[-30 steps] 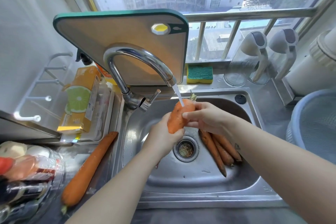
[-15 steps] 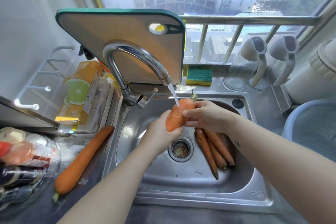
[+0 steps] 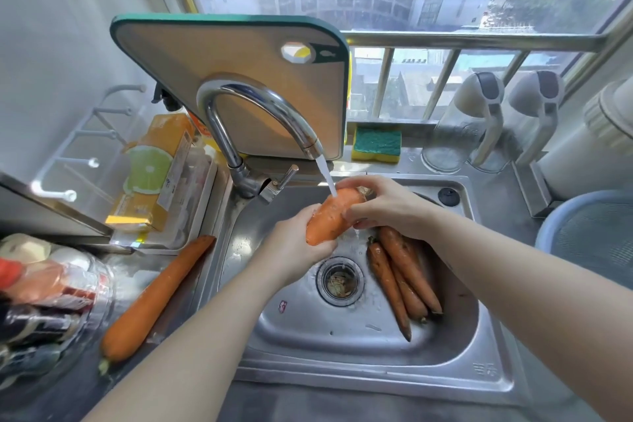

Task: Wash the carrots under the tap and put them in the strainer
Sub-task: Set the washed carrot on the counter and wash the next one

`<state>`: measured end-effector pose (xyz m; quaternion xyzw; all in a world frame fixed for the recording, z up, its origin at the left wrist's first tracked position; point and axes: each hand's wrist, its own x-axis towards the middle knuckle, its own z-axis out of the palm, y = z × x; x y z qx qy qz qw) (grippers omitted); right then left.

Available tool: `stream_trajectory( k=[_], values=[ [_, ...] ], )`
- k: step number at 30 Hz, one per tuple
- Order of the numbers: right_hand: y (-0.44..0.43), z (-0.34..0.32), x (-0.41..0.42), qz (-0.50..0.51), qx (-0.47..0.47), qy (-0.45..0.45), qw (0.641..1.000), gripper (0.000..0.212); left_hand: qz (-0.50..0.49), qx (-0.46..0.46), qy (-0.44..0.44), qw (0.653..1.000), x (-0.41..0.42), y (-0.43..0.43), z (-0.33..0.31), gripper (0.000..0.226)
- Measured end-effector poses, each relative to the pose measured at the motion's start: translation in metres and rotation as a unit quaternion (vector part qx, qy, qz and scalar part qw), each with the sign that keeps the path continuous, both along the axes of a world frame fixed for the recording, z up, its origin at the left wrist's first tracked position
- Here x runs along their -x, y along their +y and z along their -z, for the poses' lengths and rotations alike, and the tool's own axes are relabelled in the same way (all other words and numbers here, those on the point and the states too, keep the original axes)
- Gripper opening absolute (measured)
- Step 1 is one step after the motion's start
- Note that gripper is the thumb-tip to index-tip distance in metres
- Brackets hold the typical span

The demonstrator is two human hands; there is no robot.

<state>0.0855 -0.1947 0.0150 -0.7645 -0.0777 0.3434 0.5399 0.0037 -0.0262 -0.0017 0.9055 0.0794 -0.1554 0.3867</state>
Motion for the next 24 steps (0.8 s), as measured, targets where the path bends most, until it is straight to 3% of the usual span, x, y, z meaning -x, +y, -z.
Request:
stream_trajectory(
  k=[24],
  values=[
    [0.004,0.006,0.007,0.041,-0.019,0.038,0.998,0.045,0.044,-0.027,0.02,0.998,-0.005,0.011,0.003,0.061]
  ],
)
